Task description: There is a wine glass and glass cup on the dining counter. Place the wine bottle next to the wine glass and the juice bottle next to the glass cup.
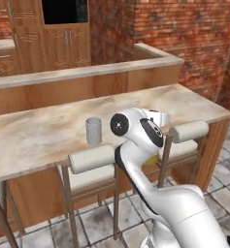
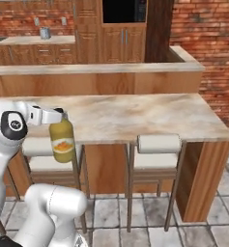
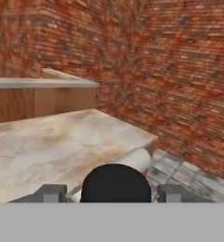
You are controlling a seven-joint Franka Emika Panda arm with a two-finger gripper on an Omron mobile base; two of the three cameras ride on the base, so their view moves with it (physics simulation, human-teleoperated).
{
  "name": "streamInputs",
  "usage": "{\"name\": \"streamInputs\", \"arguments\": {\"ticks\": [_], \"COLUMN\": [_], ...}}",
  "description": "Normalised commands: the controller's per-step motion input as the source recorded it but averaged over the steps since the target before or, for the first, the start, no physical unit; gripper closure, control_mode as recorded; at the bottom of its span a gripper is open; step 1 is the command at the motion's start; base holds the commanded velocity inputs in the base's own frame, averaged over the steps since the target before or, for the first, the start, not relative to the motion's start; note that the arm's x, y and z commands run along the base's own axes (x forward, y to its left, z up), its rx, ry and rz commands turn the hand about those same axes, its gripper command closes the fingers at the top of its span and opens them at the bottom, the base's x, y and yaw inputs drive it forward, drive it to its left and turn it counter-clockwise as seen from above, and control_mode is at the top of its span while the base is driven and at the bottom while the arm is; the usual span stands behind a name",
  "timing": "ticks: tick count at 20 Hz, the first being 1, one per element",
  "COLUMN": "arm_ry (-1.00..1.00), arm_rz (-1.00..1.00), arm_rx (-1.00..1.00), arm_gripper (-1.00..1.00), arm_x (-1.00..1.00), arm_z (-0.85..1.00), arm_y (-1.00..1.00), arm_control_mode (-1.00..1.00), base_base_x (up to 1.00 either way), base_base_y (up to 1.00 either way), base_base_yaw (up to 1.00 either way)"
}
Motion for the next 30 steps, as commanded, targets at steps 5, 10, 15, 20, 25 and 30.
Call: {"name": "streamInputs", "arguments": {"ticks": [5,10,15,20,25,30], "arm_ry": [0.0,0.0,0.0,0.0,0.0,0.0], "arm_rz": [0.0,0.0,0.0,0.0,0.0,0.0], "arm_rx": [0.0,0.0,0.0,0.0,0.0,0.0], "arm_gripper": [1.0,1.0,1.0,1.0,1.0,1.0], "arm_x": [0.0,0.0,0.0,0.0,0.0,0.0], "arm_z": [0.0,0.0,0.0,0.0,0.0,0.0], "arm_y": [0.0,0.0,0.0,0.0,0.0,0.0], "arm_control_mode": [1.0,1.0,1.0,1.0,1.0,1.0], "base_base_x": [0.39,0.42,0.43,0.45,0.61,0.83], "base_base_y": [-0.34,-0.32,-0.44,-0.53,-0.45,-0.22], "base_base_yaw": [0.38,0.37,0.21,0.08,0.02,0.04]}}
